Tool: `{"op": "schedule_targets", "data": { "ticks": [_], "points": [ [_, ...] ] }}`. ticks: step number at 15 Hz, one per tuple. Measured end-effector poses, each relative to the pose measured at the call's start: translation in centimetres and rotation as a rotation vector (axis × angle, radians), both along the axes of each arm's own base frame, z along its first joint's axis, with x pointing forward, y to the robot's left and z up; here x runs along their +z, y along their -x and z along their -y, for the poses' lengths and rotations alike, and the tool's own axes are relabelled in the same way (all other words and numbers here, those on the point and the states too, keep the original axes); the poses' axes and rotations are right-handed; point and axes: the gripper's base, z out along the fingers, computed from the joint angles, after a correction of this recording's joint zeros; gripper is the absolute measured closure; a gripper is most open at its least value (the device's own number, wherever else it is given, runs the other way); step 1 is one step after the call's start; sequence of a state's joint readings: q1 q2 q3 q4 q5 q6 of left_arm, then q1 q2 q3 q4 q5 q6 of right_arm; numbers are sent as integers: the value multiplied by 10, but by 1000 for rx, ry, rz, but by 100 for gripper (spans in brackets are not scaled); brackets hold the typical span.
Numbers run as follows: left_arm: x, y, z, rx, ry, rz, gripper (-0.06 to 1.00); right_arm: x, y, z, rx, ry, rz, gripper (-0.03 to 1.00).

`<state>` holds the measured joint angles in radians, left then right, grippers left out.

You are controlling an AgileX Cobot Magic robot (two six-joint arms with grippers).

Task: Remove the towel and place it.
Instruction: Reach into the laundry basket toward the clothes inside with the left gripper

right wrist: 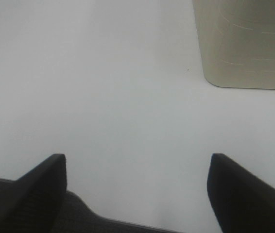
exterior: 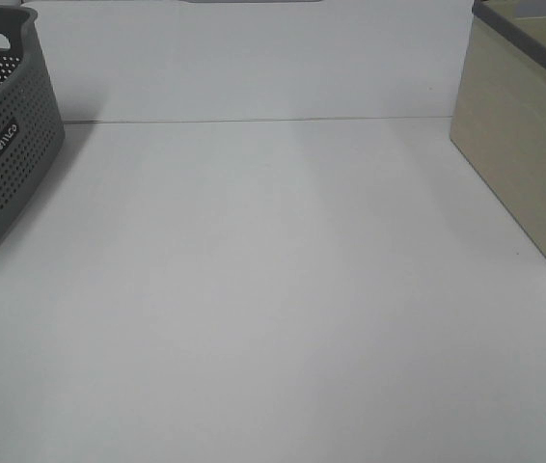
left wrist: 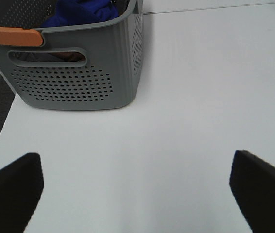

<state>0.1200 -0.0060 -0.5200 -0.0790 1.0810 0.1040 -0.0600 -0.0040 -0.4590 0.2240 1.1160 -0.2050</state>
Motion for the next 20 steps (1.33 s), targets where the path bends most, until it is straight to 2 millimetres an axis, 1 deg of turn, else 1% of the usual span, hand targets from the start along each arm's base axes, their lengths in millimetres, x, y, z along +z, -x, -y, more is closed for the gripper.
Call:
{"op": "schedule_targets", "data": {
  "ticks": [20],
  "points": [
    [0,0,0,0,0,0,-5,0,0,0,0,0,0,19]
  ]
}}
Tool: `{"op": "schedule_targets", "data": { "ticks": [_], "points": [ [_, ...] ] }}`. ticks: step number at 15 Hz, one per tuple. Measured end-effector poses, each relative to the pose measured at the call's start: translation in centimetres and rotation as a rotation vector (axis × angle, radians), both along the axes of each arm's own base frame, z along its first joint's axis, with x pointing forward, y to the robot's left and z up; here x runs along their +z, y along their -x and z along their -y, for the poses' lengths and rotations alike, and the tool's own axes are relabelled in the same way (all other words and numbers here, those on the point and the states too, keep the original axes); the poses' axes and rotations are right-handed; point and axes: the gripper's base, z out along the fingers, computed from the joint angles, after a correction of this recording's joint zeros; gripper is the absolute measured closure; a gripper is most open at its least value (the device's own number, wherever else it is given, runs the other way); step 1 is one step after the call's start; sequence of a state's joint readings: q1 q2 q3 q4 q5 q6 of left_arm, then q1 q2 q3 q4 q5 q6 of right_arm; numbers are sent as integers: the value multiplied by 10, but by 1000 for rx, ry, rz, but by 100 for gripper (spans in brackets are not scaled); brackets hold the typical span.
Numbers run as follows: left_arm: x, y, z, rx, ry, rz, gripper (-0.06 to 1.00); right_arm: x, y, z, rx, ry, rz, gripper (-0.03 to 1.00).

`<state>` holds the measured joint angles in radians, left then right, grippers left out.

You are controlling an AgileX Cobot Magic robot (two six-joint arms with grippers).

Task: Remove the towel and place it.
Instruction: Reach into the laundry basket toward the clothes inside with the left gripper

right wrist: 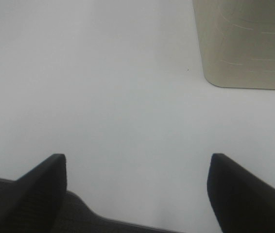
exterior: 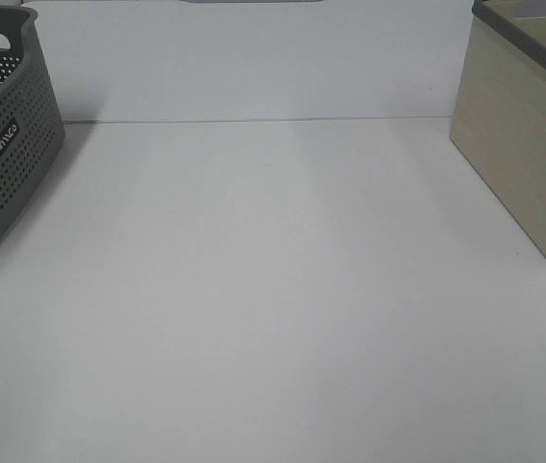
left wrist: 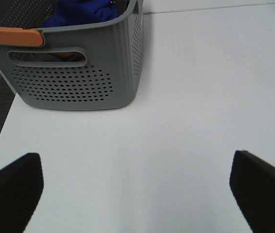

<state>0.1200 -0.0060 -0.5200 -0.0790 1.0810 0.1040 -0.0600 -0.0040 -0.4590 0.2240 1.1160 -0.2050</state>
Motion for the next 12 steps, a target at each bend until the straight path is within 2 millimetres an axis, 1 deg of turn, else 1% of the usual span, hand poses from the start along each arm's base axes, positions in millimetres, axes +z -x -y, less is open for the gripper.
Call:
{"op": "schedule_targets", "data": {
  "ticks": [12],
  "points": [
    [0,0,0,-5,-12,-1,-5,0,0,0,0,0,0,19]
  ]
}}
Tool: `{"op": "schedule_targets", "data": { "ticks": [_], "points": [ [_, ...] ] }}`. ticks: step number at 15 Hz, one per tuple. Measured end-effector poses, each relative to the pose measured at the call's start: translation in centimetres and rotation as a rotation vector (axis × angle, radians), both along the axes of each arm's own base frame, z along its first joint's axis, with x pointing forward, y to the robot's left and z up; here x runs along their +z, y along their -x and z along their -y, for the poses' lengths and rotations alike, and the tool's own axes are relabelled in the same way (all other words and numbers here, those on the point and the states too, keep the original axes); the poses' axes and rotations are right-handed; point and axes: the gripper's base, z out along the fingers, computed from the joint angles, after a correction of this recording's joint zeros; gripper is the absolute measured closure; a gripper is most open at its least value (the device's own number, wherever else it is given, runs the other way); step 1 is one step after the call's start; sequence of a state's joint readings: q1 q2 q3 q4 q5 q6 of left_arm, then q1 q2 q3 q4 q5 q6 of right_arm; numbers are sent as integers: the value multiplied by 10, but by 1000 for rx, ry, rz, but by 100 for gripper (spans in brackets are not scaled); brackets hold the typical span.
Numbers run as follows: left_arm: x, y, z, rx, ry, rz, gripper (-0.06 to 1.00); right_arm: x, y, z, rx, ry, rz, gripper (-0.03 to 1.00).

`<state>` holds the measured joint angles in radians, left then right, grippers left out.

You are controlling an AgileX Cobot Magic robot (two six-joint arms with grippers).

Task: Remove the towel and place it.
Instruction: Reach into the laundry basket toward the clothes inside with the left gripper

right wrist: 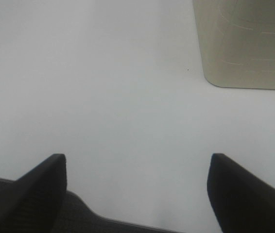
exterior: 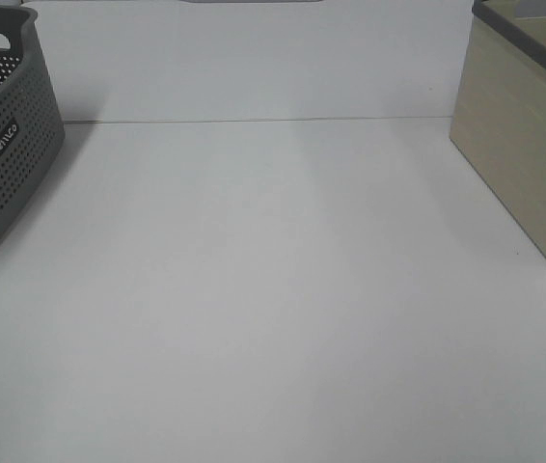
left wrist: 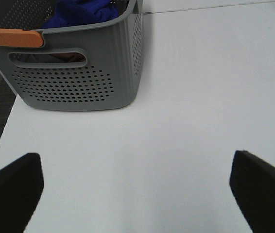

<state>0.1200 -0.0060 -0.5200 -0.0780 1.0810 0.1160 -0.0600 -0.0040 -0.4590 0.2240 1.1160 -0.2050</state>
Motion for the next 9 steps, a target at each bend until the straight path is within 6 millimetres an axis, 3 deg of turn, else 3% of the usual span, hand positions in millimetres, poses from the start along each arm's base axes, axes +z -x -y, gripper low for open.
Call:
{"op": "schedule_targets", "data": {
  "ticks": [9],
  "points": [
    [0,0,0,0,0,0,-5,0,0,0,0,0,0,19]
  ]
}}
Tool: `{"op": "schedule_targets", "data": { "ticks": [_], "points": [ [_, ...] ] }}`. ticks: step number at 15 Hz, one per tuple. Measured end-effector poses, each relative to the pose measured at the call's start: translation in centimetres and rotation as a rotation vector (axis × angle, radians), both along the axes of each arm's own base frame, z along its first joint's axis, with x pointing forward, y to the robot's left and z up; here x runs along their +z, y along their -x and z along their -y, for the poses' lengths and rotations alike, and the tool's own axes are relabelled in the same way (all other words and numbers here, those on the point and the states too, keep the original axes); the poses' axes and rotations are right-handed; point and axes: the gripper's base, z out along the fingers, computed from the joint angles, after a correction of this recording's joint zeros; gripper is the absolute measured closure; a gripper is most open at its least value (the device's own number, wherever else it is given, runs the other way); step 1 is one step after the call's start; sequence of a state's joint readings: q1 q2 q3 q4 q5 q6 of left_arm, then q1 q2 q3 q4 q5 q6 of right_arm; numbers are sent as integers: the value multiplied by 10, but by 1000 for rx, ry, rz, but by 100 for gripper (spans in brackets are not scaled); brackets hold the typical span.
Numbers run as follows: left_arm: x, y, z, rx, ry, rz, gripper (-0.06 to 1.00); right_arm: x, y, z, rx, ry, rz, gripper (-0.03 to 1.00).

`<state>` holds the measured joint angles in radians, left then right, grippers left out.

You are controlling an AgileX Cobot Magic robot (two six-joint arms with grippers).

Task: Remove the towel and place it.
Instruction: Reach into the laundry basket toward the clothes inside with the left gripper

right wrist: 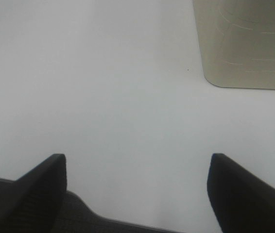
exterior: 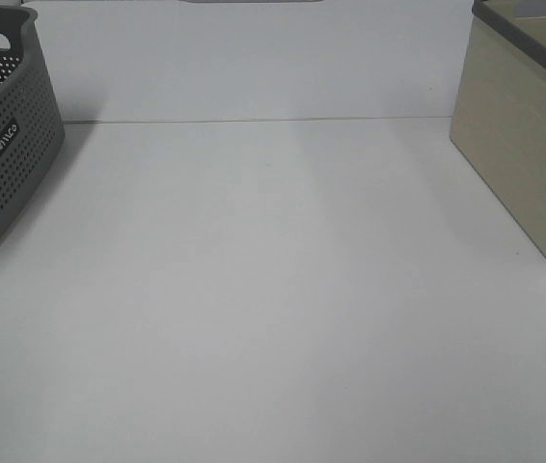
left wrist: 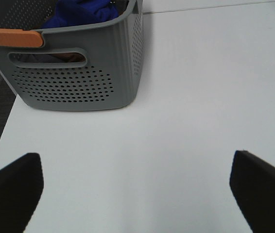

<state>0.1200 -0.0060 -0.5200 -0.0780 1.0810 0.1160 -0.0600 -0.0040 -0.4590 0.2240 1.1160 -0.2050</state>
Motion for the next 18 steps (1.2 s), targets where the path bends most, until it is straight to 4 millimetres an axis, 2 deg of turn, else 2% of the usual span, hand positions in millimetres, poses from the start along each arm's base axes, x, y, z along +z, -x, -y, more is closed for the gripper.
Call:
{"op": "schedule_targets", "data": {
  "ticks": [9,10,11,13,14,17,18],
  "points": [
    [1,0,4,-49,4,2,-5,0,0,0,0,0,0,19],
    [7,1,5,-59,-7,-9,-5,0,0,0,0,0,0,19],
    [30,-2,5,-106,-67,-70,-5,0,0,0,3,0,0,19],
    [56,-23,5,-209,-146,-175,-4,0,0,0,26,-4,0,19],
    [62,-30,5,-232,-166,-190,-4,0,1,0,27,-7,0,19],
    [96,-82,0,-375,-313,-287,-4,0,1,-1,28,-9,0,19],
    [99,-93,-2,-393,-326,-311,-4,0,1,-1,28,-9,0,19]
  ]
}}
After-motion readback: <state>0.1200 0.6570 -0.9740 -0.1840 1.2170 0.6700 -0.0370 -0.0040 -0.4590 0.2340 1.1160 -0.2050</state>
